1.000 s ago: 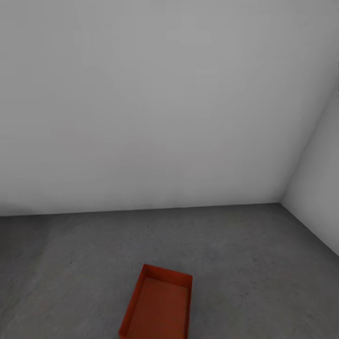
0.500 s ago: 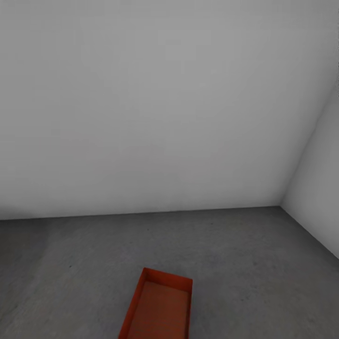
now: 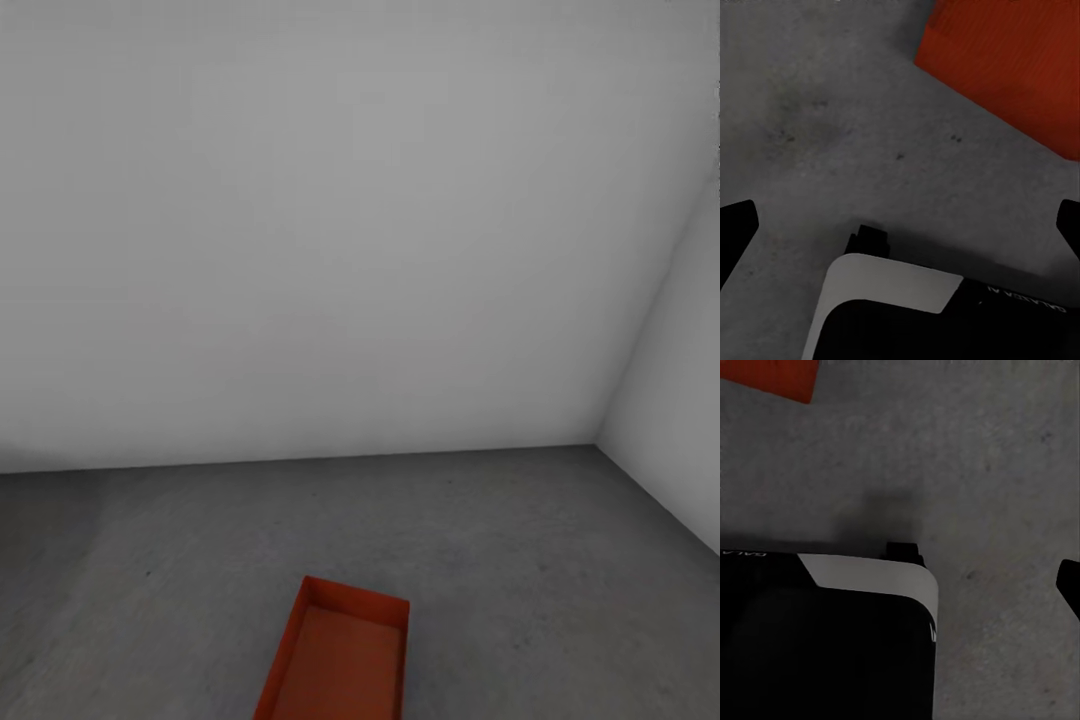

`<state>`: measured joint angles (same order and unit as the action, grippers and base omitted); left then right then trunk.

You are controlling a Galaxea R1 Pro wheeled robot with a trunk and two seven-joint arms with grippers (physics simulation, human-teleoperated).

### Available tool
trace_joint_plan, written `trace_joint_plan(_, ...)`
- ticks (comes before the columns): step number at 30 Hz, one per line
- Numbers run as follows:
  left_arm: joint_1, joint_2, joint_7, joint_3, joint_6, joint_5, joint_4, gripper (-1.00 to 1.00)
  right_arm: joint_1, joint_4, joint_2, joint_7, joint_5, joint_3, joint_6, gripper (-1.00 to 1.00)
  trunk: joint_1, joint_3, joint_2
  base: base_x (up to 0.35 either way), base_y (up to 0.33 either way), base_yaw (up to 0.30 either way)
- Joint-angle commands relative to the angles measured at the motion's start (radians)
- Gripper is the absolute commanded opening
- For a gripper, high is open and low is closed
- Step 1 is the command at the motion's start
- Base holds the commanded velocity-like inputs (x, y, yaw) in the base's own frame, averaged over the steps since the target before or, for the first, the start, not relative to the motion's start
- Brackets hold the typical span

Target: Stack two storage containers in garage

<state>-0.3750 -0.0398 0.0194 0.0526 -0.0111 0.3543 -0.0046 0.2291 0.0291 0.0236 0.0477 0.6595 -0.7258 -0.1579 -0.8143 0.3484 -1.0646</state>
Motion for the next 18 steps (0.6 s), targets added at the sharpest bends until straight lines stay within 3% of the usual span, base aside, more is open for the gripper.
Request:
trace_joint_plan(1,-0.001,0.000,0.002,0.006,-0.001,0.006,0.000,1.00,0.001,0.003,0.000,0.001,0.007,-0.008,-0.005,1.00,0.000,-0.001,-0.001,0.000,0.000,0.000)
trace_joint_plan(7,0.000,0.013,0.001,0.001,-0.001,0.008,-0.011,1.00,0.001,0.003,-0.003,0.000,0.009,-0.007,-0.005,1.00,0.000,-0.010,-0.001,0.000,0.000,0.000)
trace_joint_plan(13,0.009,0.115,0.002,-0.002,0.012,0.019,0.000,1.00,0.001,0.003,-0.004,0.001,0.012,-0.007,-0.005,1.00,0.000,-0.019,-0.001,0.000,0.000,0.000)
trace_joint_plan(15,0.031,0.119,0.006,-0.002,0.008,0.020,0.001,1.00,0.001,0.003,-0.005,0.001,0.013,-0.006,-0.005,1.00,0.000,-0.022,-0.001,0.000,0.000,0.000)
trace_joint_plan(18,0.058,0.088,0.008,-0.001,0.004,0.024,0.002,1.00,0.001,0.003,-0.005,0.001,0.014,-0.006,-0.005,1.00,0.000,-0.027,-0.001,0.000,0.000,0.000)
